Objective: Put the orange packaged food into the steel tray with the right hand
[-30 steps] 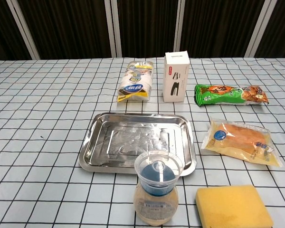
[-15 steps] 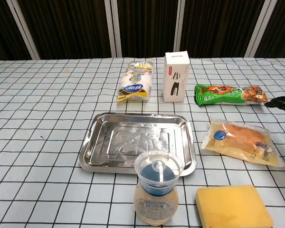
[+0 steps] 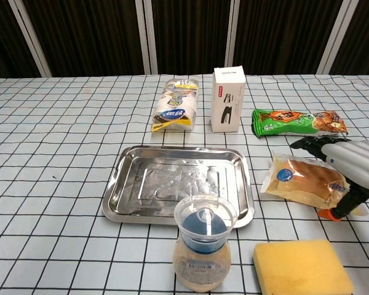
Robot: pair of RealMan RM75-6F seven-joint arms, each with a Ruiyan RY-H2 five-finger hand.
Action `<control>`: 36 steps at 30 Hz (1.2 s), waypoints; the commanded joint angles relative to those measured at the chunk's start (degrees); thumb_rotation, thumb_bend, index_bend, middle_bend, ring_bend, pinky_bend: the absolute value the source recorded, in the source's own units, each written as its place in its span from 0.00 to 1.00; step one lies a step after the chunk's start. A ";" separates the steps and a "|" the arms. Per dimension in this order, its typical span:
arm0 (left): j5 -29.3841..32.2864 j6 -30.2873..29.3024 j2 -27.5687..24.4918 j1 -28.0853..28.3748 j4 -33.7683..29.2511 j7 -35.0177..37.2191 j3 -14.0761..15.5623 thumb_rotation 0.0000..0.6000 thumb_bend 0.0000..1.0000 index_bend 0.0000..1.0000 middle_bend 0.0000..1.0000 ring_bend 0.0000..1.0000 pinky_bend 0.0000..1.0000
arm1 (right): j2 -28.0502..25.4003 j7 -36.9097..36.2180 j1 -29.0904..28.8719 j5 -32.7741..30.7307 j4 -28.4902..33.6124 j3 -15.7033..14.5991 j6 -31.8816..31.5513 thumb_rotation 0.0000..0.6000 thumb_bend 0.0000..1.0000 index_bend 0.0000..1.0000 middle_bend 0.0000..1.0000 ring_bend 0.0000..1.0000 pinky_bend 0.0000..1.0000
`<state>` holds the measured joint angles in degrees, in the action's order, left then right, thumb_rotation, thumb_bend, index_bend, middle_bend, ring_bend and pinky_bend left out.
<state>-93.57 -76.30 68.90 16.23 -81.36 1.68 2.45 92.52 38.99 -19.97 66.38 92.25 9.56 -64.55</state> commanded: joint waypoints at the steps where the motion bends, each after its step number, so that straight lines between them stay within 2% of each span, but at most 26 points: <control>1: 0.99 0.25 -0.64 -0.42 -1.65 -0.45 -0.01 1.00 0.05 0.00 0.00 0.00 0.00 | 1.00 0.63 -1.12 -1.51 -1.20 0.36 0.85 1.00 0.24 0.00 0.00 0.00 0.24; 3: 1.29 0.36 -1.00 -0.51 -2.29 -0.57 -0.01 1.00 0.05 0.00 0.00 0.00 0.00 | 1.05 0.64 -1.50 -2.11 -1.44 0.31 1.06 1.00 0.24 0.01 0.02 0.00 0.31; 4: 1.46 0.46 -1.15 -0.54 -2.58 -0.65 -0.01 1.00 0.05 0.00 0.00 0.00 0.00 | 1.03 0.63 -1.67 -2.19 -1.62 0.27 0.95 1.00 0.24 0.04 0.05 0.02 0.38; 7: 1.78 0.74 -1.41 -0.57 -3.16 -0.92 0.00 1.00 0.05 0.00 0.00 0.00 0.00 | 0.98 0.07 -1.92 -2.32 -1.72 0.12 0.57 1.00 0.26 0.23 0.22 0.16 0.54; 8: 1.81 0.82 -1.47 -0.56 -3.33 -1.06 0.02 1.00 0.05 0.00 0.00 0.00 0.00 | 1.00 -0.10 -1.99 -2.04 -1.82 0.05 0.17 1.00 0.27 0.30 0.28 0.22 0.58; 10: 1.92 1.00 -1.52 -0.56 -3.55 -1.28 0.04 1.00 0.05 0.00 0.00 0.00 0.00 | 1.02 -0.33 -2.10 -1.60 -1.86 -0.30 -0.37 1.00 0.29 0.37 0.34 0.28 0.61; 16: 2.30 1.51 -1.54 -0.49 -3.99 -1.88 0.01 1.00 0.05 0.00 0.00 0.00 0.00 | 1.44 -0.65 -2.99 -0.18 -2.44 -0.69 -1.50 1.00 0.34 0.46 0.41 0.34 0.62; 21: 2.65 1.73 -1.62 -0.48 -4.12 -1.88 -0.10 1.00 0.05 0.00 0.00 0.00 0.00 | 1.88 0.47 -4.43 0.88 -2.00 -0.34 -1.99 1.00 0.34 0.46 0.41 0.34 0.62; 24: 2.78 1.86 -1.68 -0.43 -4.15 -1.72 -0.18 1.00 0.05 0.00 0.00 0.00 0.00 | 1.99 3.39 -5.84 0.54 0.46 0.44 -2.33 1.00 0.34 0.46 0.41 0.34 0.62; 31: 2.79 2.03 -1.81 -0.36 -4.14 -1.31 -0.18 1.00 0.05 0.00 0.00 0.00 0.00 | 4.49 13.15 -11.20 -2.42 7.00 3.98 -2.52 1.00 0.34 0.46 0.41 0.34 0.62; 36: 2.80 2.09 -1.95 -0.28 -4.12 -0.82 -0.24 1.00 0.05 0.00 0.00 0.00 0.00 | 9.83 19.07 -16.49 -8.10 6.90 7.59 -1.82 1.00 0.34 0.46 0.41 0.34 0.62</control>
<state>-90.75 -74.20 66.98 15.93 -85.50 0.78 2.21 99.54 55.49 -33.77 60.84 98.99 15.18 -66.83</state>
